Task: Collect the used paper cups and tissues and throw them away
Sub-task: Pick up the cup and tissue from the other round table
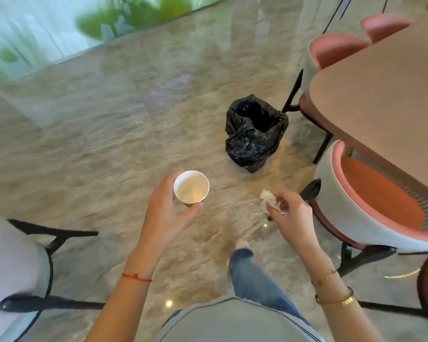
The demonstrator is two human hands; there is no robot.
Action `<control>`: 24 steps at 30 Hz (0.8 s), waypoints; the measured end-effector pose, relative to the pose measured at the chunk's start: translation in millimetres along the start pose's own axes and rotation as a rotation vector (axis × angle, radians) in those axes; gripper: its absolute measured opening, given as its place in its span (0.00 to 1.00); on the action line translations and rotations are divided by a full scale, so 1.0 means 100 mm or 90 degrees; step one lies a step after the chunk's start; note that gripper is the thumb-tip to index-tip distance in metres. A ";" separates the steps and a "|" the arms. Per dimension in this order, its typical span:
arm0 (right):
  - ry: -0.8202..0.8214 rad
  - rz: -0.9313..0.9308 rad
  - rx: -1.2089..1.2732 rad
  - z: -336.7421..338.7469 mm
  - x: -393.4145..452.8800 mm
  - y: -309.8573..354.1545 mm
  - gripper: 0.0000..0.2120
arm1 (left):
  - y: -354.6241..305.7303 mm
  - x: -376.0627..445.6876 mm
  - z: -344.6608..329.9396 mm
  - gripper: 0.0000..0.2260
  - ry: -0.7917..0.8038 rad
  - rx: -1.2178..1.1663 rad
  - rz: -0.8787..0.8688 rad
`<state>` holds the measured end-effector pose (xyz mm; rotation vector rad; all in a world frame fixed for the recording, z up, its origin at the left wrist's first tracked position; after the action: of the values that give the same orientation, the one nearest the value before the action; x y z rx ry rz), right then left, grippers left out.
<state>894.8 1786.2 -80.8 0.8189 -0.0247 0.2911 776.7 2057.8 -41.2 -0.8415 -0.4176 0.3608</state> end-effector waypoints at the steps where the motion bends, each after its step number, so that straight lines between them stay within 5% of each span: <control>1: -0.004 -0.009 -0.005 -0.03 0.16 -0.04 0.07 | 0.02 0.19 -0.09 0.33 0.011 0.000 -0.005; 24: -0.026 -0.036 0.036 -0.24 4.86 -0.76 0.04 | -0.11 4.83 -2.06 0.35 0.089 0.011 -0.024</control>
<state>1379.2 1874.2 -87.1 0.8803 -0.0322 0.2227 1294.5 2144.1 -53.3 -0.8356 -0.2995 0.2680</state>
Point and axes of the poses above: each hand's wrist, its own x-axis towards the middle knuckle, its own z-axis out of the back of the hand, y = z × x, the point moved 7 cm from there along x, towards the middle knuckle, and after that the axes turned 1 degree about -y, right-handed, at the moved point
